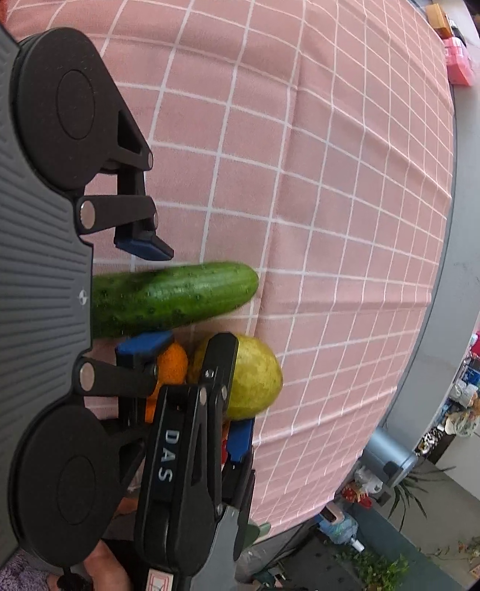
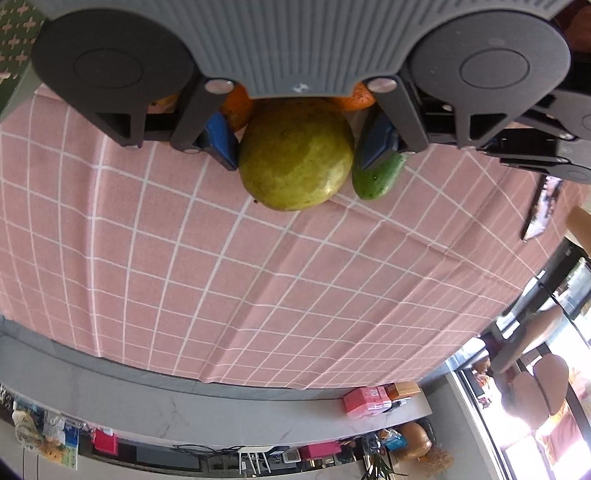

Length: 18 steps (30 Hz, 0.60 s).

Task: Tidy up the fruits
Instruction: 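Grasp the cucumber with the left tool while the right tool grasps the pear, then lift the cucumber and pear and carry both over the green colander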

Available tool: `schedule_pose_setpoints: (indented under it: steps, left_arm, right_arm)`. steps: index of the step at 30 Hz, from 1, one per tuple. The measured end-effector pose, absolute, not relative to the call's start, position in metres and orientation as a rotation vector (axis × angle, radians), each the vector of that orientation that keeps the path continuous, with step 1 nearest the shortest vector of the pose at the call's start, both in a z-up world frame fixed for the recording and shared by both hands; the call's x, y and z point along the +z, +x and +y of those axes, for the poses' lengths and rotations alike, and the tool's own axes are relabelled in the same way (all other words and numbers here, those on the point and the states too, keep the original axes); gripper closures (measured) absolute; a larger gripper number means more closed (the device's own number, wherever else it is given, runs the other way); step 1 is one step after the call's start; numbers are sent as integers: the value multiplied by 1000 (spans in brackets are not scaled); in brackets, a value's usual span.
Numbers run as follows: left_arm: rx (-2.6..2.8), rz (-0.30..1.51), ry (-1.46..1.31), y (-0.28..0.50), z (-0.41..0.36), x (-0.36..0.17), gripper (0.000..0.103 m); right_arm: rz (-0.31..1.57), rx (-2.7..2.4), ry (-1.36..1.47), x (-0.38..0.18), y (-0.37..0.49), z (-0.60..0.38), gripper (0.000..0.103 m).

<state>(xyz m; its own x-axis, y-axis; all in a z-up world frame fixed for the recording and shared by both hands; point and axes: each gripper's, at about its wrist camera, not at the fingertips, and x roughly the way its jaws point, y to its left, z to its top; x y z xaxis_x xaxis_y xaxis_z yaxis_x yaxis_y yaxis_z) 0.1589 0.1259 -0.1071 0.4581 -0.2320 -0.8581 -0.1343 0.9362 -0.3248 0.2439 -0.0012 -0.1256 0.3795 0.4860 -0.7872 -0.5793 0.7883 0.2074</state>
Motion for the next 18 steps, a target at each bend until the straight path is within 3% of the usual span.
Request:
schedule_pose_setpoints:
  steps: [18]
  left_arm:
    - [-35, 960, -388, 121, 117, -75, 63]
  right_arm:
    - [820, 652, -59, -74, 209, -35, 39]
